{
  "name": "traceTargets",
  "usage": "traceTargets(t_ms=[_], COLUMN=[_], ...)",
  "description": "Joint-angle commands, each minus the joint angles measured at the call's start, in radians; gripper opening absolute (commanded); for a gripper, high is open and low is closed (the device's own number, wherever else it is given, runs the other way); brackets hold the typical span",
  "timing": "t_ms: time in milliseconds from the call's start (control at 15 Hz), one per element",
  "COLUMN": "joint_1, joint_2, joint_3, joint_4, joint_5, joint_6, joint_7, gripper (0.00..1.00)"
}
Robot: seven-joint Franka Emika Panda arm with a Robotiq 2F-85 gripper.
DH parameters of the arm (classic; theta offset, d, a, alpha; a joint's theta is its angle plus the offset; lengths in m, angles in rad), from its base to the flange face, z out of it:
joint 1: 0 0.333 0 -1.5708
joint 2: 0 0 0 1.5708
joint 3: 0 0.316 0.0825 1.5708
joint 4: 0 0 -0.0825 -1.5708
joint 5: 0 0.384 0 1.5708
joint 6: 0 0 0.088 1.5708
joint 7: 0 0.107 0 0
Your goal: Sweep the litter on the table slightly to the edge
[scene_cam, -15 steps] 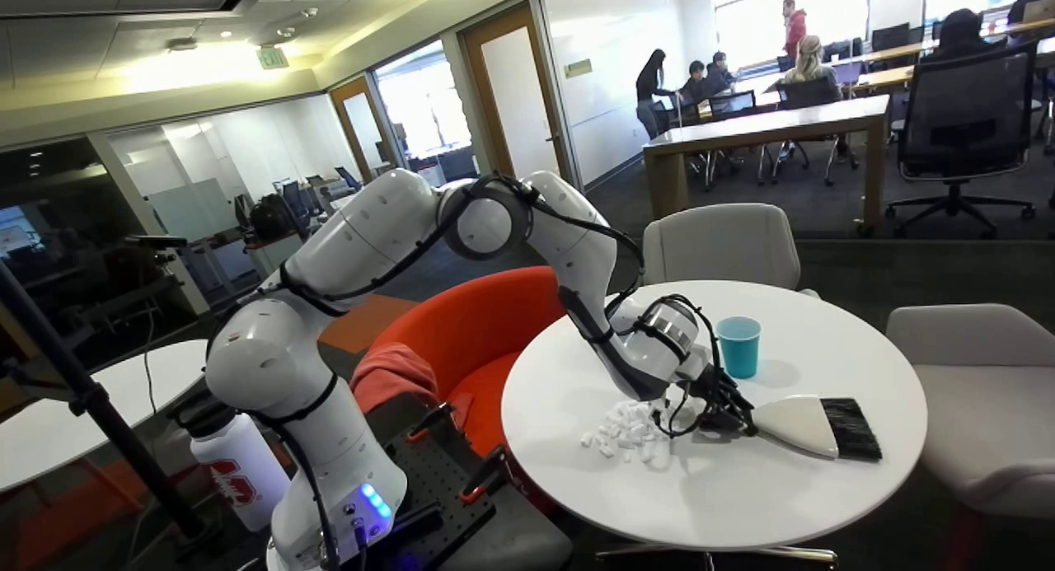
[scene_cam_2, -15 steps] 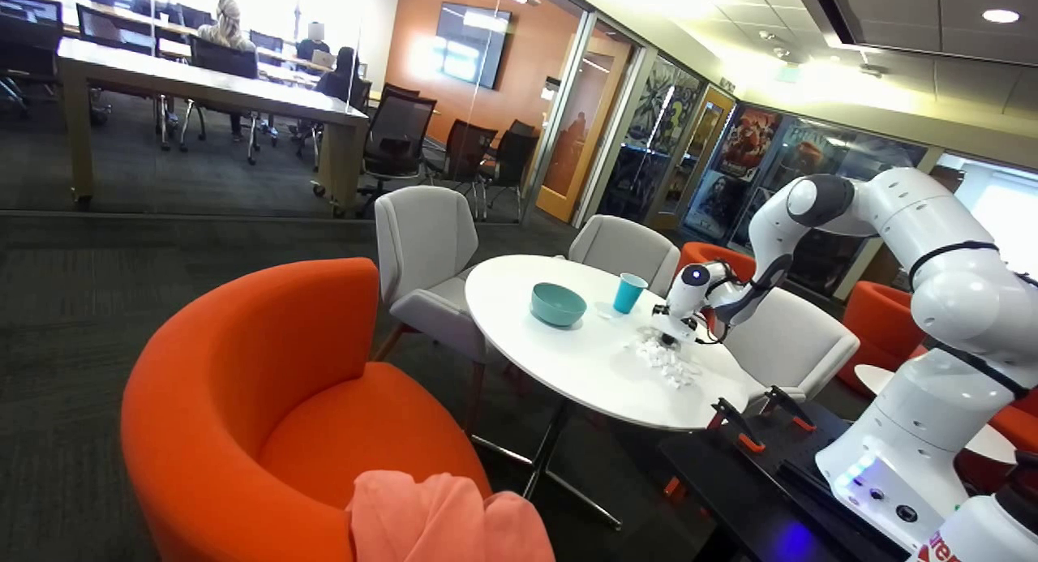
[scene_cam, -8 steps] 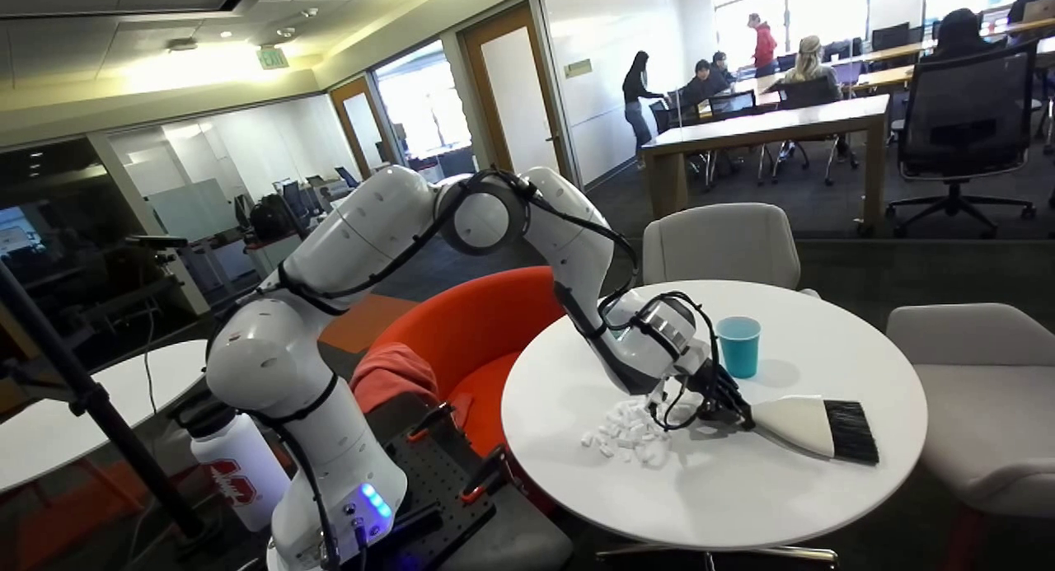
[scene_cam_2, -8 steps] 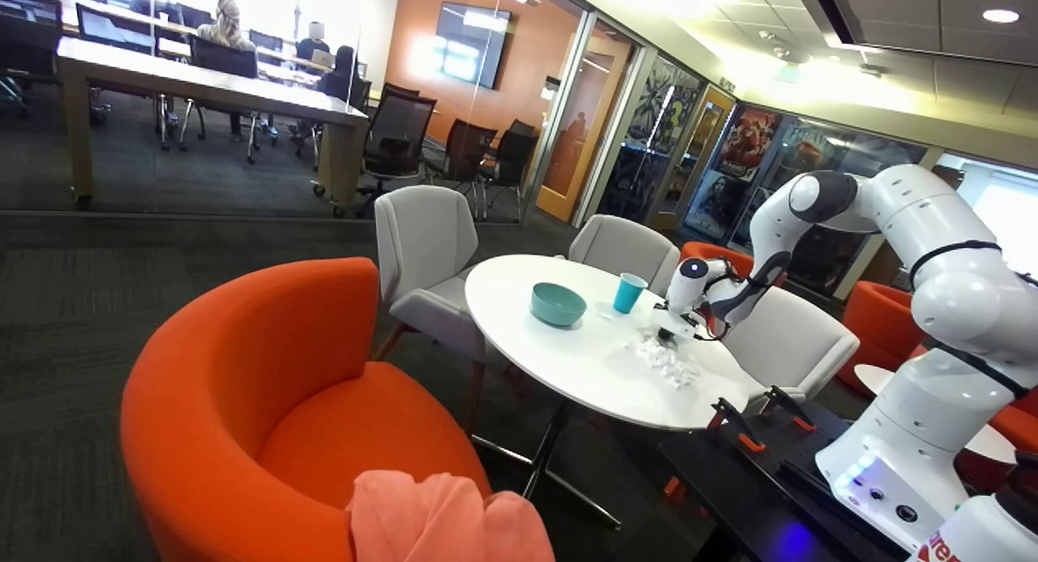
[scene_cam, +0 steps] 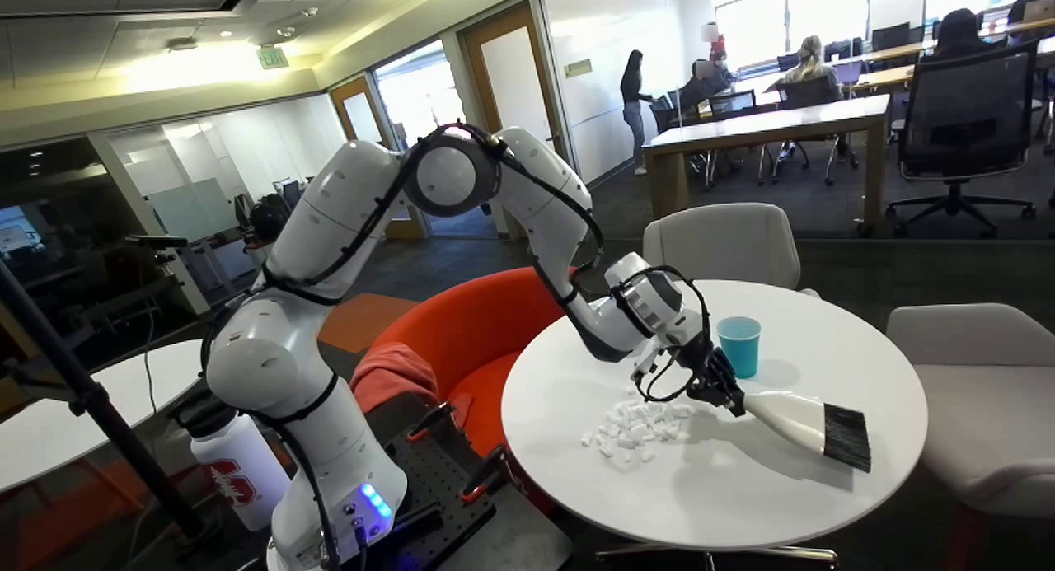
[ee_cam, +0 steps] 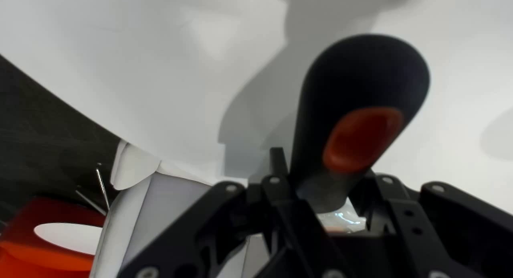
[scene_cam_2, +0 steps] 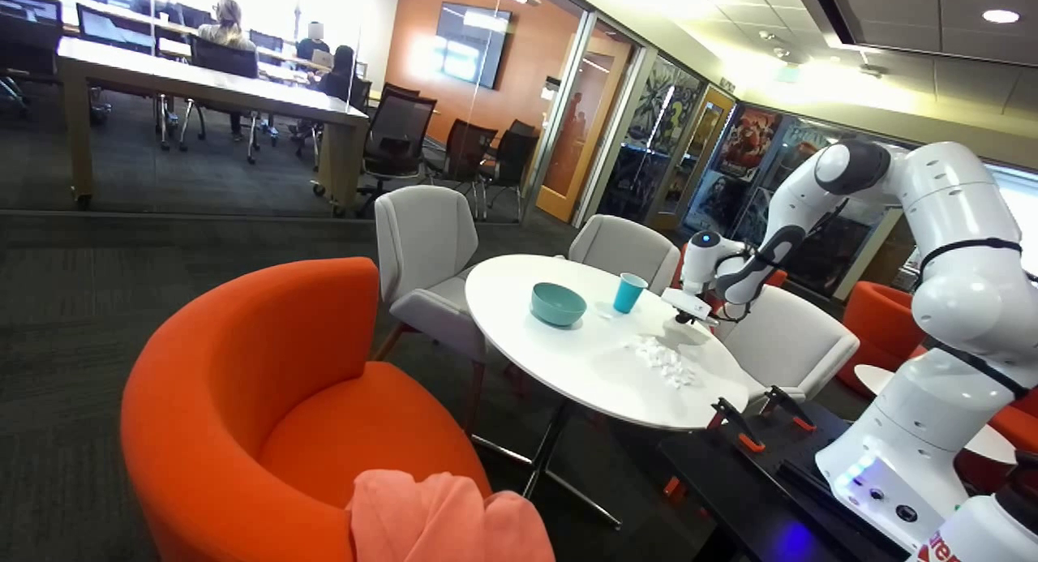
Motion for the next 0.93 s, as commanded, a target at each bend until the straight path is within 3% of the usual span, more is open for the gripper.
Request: traceTargets(t_ms=[0, 200, 267, 333, 467, 867], joint_1=[0.017, -0.004, -0.081, -0.035, -0.060, 0.021], joint_2=[-0.153, -0.236, -0.264, -0.283, -0.318, -0.386], joint_3=[-0.019, 0.005, 0.088, 0.041, 0.067, 0.047], joint_4=[-0.142, -0.236, -0.258, -0.291, -0.345, -0.507], joint_5=[0.157, 0.373, 0.393, 0.522, 0.673, 1.178], joint_6=[0.013, 0.014, -0.024, 0.002, 0.027, 0.117], joint_7=[-0.140, -0.335, -0.391, -0.501, -0.655, -1.061], gripper=[0.14, 0.14, 0.14, 0.14, 0.14, 0.14])
